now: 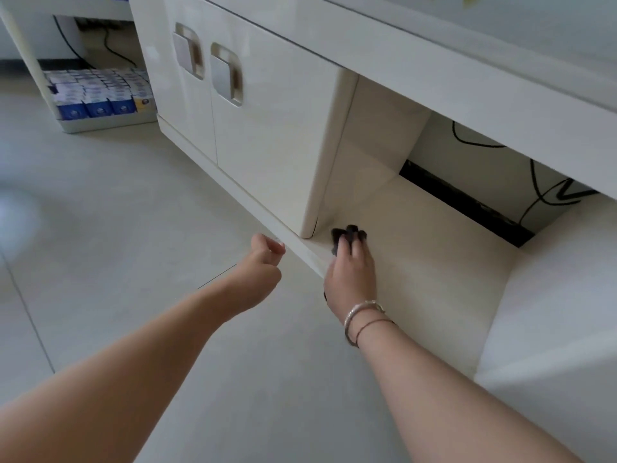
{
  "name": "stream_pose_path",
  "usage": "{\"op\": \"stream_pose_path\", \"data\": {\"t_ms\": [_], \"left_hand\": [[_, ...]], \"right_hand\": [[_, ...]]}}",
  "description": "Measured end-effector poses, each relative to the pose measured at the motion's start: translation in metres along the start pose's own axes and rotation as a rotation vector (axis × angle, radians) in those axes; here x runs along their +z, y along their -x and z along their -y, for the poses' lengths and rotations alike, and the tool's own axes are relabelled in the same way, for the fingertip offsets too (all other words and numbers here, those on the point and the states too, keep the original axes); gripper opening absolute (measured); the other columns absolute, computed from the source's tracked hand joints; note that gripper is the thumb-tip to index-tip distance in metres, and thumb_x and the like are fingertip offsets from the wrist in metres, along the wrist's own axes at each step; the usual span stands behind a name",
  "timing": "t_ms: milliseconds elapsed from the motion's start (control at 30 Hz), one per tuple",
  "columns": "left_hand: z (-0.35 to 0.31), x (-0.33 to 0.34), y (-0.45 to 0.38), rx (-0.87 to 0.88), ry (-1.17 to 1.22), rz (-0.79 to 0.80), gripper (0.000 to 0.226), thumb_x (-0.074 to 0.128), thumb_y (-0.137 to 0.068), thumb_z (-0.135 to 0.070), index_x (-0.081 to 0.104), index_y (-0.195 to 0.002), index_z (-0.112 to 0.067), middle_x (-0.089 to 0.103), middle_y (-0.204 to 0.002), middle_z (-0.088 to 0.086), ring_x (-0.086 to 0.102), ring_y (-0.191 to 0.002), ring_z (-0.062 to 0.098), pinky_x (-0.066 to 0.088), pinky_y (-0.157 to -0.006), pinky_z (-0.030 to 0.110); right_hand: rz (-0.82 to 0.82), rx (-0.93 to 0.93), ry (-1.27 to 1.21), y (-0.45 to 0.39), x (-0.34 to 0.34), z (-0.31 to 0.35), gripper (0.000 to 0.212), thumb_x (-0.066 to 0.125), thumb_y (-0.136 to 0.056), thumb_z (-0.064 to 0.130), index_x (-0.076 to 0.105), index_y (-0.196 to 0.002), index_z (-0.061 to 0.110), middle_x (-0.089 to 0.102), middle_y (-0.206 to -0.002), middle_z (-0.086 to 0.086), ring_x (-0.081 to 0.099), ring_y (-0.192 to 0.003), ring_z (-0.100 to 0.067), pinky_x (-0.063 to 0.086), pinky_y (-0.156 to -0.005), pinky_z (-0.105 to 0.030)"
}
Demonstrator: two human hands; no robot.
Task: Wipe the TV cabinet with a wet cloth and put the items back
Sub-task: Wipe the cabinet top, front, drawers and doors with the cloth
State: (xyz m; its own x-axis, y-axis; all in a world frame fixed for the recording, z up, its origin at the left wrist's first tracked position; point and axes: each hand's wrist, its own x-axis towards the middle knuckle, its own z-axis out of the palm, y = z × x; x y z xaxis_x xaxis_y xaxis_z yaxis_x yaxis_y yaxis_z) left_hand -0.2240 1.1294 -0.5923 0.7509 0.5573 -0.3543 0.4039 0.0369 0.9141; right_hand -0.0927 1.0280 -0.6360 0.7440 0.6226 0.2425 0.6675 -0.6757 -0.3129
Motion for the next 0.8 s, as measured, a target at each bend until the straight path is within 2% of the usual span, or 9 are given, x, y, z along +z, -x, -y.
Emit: {"op": "stream_pose_path", "data": {"t_ms": [67, 133, 200, 300, 433, 600, 733, 800], "left_hand": [[0.0, -0.004, -0.003, 0.005, 0.022, -0.026, 0.036, 0.027, -0.082, 0.015, 0.033, -0.105, -0.012, 0.041, -0.147, -0.001, 0.043, -0.128, 0.013, 0.037, -0.068, 0.024], [0.0, -0.007, -0.006, 0.008, 0.045, -0.036, 0.036, 0.028, -0.083, 0.015, 0.034, -0.106, -0.011, 0.041, -0.146, 0.0, 0.043, -0.129, 0.014, 0.037, -0.067, 0.024], [0.0, -0.006, -0.007, -0.007, 0.033, -0.02, 0.035, 0.029, -0.083, 0.015, 0.034, -0.107, -0.011, 0.043, -0.145, -0.001, 0.047, -0.122, 0.013, 0.037, -0.068, 0.024], [0.007, -0.005, -0.01, -0.005, 0.044, -0.014, 0.038, 0.028, -0.082, 0.014, 0.036, -0.109, -0.011, 0.043, -0.145, -0.003, 0.05, -0.107, 0.012, 0.036, -0.075, 0.027], [0.011, -0.003, -0.007, -0.028, 0.027, -0.021, 0.04, 0.029, -0.082, 0.014, 0.036, -0.113, -0.01, 0.043, -0.145, -0.001, 0.049, -0.103, 0.015, 0.036, -0.08, 0.03], [0.011, -0.01, 0.002, -0.025, 0.03, -0.012, 0.038, 0.027, -0.082, 0.015, 0.035, -0.11, -0.01, 0.043, -0.145, -0.003, 0.048, -0.098, 0.015, 0.035, -0.069, 0.026], [0.011, -0.018, 0.003, -0.019, 0.005, -0.012, 0.037, 0.027, -0.082, 0.014, 0.033, -0.107, -0.013, 0.043, -0.145, -0.006, 0.044, -0.095, 0.017, 0.035, -0.071, 0.027], [0.009, -0.017, 0.003, 0.001, -0.039, 0.024, 0.037, 0.026, -0.081, 0.014, 0.032, -0.104, -0.015, 0.039, -0.148, -0.008, 0.046, -0.1, 0.016, 0.037, -0.074, 0.027]], "right_hand": [[0.027, 0.019, -0.037, -0.022, 0.007, 0.018, 0.047, 0.036, -0.09, 0.003, 0.042, -0.136, -0.002, 0.033, -0.15, -0.018, 0.021, -0.143, -0.03, 0.017, -0.117, -0.034], [0.016, 0.014, -0.04, -0.023, 0.008, 0.025, 0.047, 0.038, -0.086, -0.002, 0.046, -0.132, -0.004, 0.038, -0.146, -0.019, 0.027, -0.14, -0.031, 0.022, -0.115, -0.035], [0.035, -0.088, -0.018, -0.003, 0.004, 0.026, 0.05, 0.04, -0.084, -0.004, 0.046, -0.134, -0.003, 0.043, -0.141, -0.018, 0.034, -0.135, -0.033, 0.03, -0.111, -0.036], [0.13, -0.253, 0.074, 0.011, -0.006, 0.025, 0.061, 0.043, -0.083, -0.005, 0.034, -0.143, -0.001, 0.039, -0.144, -0.015, 0.03, -0.137, -0.03, 0.028, -0.113, -0.034], [0.164, -0.235, 0.163, 0.003, -0.013, 0.03, 0.058, 0.039, -0.085, -0.002, 0.034, -0.143, -0.002, 0.041, -0.141, -0.016, 0.03, -0.137, -0.03, 0.03, -0.11, -0.034], [0.246, -0.25, 0.246, -0.002, -0.024, 0.03, 0.055, 0.036, -0.09, 0.002, 0.032, -0.145, 0.006, 0.039, -0.141, -0.01, 0.031, -0.134, -0.027, 0.031, -0.105, -0.031], [0.27, -0.207, 0.291, -0.019, -0.033, 0.025, 0.047, 0.038, -0.089, 0.001, 0.045, -0.135, 0.007, 0.041, -0.141, -0.01, 0.034, -0.131, -0.028, 0.033, -0.102, -0.032], [0.284, -0.171, 0.295, -0.028, -0.037, 0.025, 0.042, 0.04, -0.087, 0.0, 0.052, -0.127, 0.007, 0.043, -0.139, -0.01, 0.038, -0.126, -0.029, 0.036, -0.097, -0.032]]}}
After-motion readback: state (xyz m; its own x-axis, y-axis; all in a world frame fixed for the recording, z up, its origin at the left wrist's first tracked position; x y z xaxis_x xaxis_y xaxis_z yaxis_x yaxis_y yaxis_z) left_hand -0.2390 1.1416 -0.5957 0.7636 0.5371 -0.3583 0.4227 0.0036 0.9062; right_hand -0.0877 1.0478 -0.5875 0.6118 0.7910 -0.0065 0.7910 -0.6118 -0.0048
